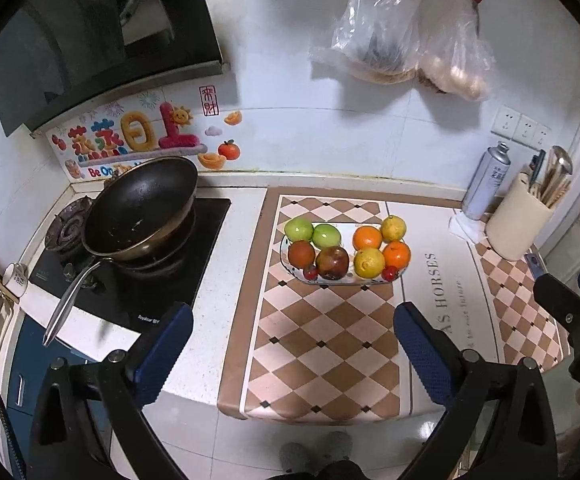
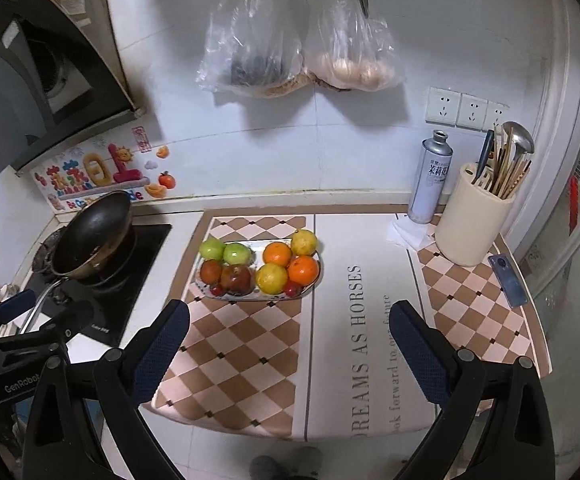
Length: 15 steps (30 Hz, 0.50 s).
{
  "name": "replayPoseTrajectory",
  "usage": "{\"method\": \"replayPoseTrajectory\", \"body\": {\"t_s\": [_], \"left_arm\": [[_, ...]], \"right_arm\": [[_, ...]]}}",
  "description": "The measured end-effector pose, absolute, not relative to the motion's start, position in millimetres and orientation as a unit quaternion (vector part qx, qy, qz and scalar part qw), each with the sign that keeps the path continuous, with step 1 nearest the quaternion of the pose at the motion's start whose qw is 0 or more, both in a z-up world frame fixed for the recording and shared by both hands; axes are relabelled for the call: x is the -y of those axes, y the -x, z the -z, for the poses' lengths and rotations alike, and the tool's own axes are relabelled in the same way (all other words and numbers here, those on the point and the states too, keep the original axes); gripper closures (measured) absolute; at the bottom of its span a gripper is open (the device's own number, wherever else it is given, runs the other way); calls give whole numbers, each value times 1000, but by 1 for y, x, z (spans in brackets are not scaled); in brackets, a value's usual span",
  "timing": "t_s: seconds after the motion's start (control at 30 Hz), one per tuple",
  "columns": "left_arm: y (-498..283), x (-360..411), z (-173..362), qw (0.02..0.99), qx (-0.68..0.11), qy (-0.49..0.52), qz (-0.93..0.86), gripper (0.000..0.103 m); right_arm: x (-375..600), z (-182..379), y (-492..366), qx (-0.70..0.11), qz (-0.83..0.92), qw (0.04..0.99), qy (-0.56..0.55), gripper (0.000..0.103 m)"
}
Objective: Organize fruits
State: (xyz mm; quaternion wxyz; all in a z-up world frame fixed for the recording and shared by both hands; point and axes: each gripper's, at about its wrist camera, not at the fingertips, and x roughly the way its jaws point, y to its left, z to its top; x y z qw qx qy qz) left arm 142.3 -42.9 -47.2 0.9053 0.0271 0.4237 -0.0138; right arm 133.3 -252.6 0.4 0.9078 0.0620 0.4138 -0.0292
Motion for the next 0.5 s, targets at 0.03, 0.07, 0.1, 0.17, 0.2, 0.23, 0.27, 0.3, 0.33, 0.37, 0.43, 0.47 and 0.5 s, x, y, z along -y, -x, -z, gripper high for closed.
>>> {"method": "replayPoseTrajectory", "body": {"t_s": [0.03,0.07,0.1,0.17,0.2,0.23,0.27,0.3,0.33,0.37,0.43,0.47,0.5], "left_arm": [[-148,44,50,903,-428,-28,12,0],[-154,44,54,902,-431,-27,10,0],[-159,45,56,901,-432,-28,9,0],[-169,47,63,898,-440,-30,7,0],[-174,48,65,897,-442,-30,6,0],[-178,49,68,895,-446,-32,4,0],[-182,50,71,893,-448,-32,5,0],[-185,51,73,892,-451,-33,4,0],[-190,52,75,891,-453,-34,3,0],[-193,53,77,890,-455,-35,2,0],[-198,54,79,888,-458,-34,3,0],[-201,54,81,887,-460,-33,2,0],[-203,55,82,886,-462,-33,2,0]], "right_arm": [[254,3,-139,-417,30,906,-62,1],[256,9,-146,-420,32,905,-62,1],[257,12,-151,-422,34,904,-61,1],[259,21,-162,-430,36,900,-61,1],[259,25,-166,-434,37,898,-62,1],[260,29,-170,-438,37,896,-63,1],[262,34,-175,-444,36,893,-65,1],[262,37,-178,-447,36,891,-67,1],[263,40,-180,-449,36,890,-66,1],[264,43,-183,-452,36,889,-66,1],[265,47,-188,-457,36,886,-68,1],[266,50,-191,-458,36,885,-69,1],[266,51,-192,-459,36,885,-69,1]]}}
